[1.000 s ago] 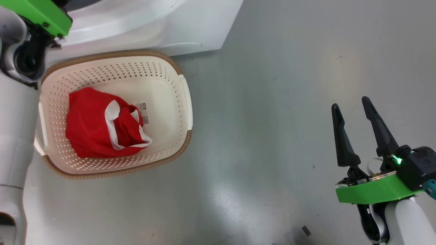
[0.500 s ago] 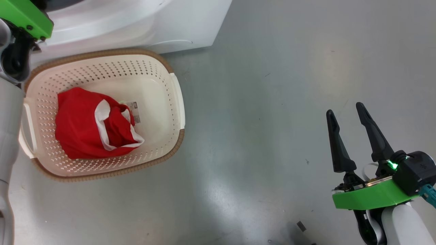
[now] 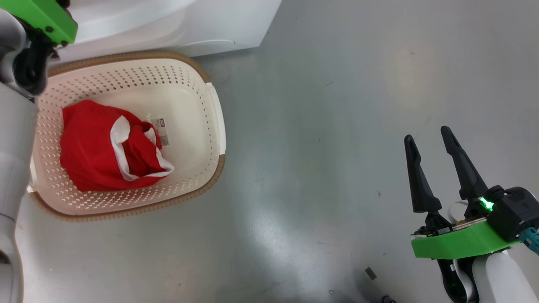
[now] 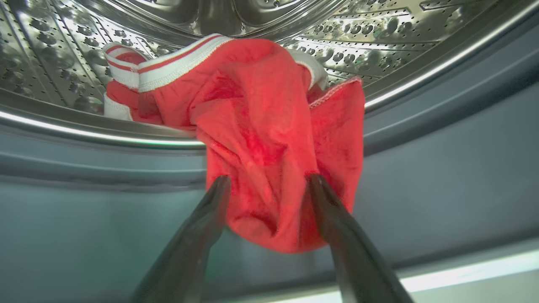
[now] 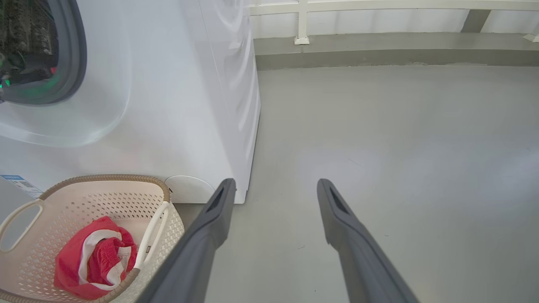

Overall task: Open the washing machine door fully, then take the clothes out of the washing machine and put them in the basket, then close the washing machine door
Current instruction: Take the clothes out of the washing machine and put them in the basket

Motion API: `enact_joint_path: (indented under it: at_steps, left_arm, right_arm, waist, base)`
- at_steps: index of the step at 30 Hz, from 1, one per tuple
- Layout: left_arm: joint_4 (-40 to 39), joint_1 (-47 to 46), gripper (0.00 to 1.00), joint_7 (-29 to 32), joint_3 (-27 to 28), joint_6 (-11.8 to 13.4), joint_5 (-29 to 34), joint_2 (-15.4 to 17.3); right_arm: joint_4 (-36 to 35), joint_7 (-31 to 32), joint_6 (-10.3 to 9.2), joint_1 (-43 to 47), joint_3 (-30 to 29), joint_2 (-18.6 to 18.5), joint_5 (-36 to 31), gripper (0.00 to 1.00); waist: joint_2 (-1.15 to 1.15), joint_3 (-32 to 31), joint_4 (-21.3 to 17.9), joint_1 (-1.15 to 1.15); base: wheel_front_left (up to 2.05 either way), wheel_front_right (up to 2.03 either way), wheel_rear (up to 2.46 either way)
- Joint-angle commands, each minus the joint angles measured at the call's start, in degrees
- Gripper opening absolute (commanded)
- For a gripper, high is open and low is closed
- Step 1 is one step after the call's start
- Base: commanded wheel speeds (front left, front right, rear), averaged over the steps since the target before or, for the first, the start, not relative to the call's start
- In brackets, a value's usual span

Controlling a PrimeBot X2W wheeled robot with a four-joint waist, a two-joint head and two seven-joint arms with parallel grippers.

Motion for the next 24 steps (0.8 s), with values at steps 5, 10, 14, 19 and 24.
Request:
enact_joint_path:
  at_steps: [5, 10, 14, 19, 24]
  left_arm:
    - [-1.5, -0.9, 0.41, 0.4, -1.5, -0.3, -0.7, 2.7]
    - [0.3, -1.6, 0.00, 0.1, -3.1, -0.3, -0.5, 3.1]
    - [1.1, -2.3, 0.00, -1.3, -3.9, -0.3, -0.2, 3.3]
    - [2.3, -3.1, 0.00, -3.8, -4.9, -0.3, 0.7, 3.3]
    - [2.1, -3.6, 0.00, -7.5, -6.4, -0.3, 2.1, 3.5]
  right_arm:
    - [-1.1, -0.4, 0.28, 1.0, 1.3, -0.4, 1.0, 1.00]
    - [-1.2, -0.4, 0.28, 1.1, 1.6, -0.4, 1.3, 1.00]
    - [-1.2, -0.4, 0.28, 1.1, 1.7, -0.4, 1.4, 1.00]
    - [-1.2, -0.4, 0.28, 0.9, 1.8, -0.4, 1.6, 1.00]
    - [-1.1, -0.4, 0.28, 0.6, 1.8, -0.4, 1.7, 1.00]
  waist:
    - [0.00, 0.0, -0.3, 0.00]
    - [0.00, -0.5, -0.5, 0.00]
    - [0.00, -0.6, -0.5, 0.00]
    - [0.00, -0.5, -0.3, 0.00]
    - [0.00, -0.3, 0.4, 0.00]
  base:
    - [0.00, 0.00, 0.00]
    - [0.00, 0.00, 0.00]
    - [0.00, 0.00, 0.00]
    - [0.00, 0.00, 0.00]
    - [0.00, 0.00, 0.00]
